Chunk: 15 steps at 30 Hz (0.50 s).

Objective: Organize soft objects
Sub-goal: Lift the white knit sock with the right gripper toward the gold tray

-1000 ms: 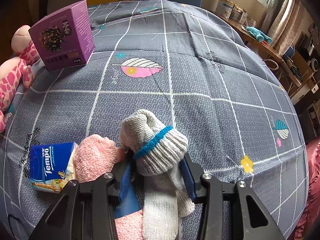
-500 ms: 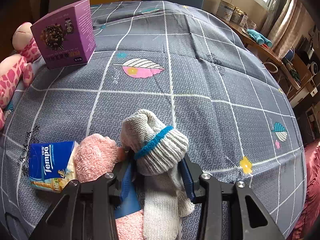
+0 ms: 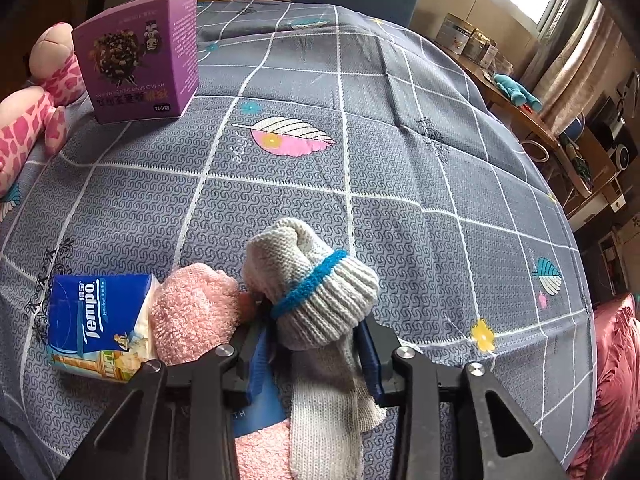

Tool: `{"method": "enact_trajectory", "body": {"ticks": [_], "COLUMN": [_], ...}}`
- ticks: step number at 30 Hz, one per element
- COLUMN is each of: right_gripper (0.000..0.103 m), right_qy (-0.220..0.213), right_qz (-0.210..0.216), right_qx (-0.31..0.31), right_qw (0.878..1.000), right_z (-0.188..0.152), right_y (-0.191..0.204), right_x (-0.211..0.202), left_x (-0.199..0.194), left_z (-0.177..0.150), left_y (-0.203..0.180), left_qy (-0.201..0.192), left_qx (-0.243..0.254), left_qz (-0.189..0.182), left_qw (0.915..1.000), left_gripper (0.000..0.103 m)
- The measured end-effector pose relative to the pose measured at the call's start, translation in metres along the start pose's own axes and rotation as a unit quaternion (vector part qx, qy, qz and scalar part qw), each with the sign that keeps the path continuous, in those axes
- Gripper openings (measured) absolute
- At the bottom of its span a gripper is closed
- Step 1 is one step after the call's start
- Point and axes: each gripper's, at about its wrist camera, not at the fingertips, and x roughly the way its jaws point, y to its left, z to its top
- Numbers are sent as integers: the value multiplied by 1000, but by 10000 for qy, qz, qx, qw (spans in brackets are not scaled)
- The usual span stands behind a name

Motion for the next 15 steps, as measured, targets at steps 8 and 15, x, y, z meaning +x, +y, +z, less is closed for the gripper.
{"method": "enact_trajectory", "body": {"ticks": [8, 15], "right_gripper": [36, 35], "right_qy": [122, 102], "right_qz": [-287, -627], "right_qx": [43, 235], "right_qw": [9995, 9977], "right_z": [4, 2], "right_y": [7, 15], "right_x": [0, -4], "left_x": [-4, -4], "left_z": [-2, -8], "left_y": [0, 0], "left_qy": [-19, -8], "left_qx": [-3, -48], "left_qz": [-65, -173], "left_qw": [10000, 9998], "left_gripper": [49, 49]}}
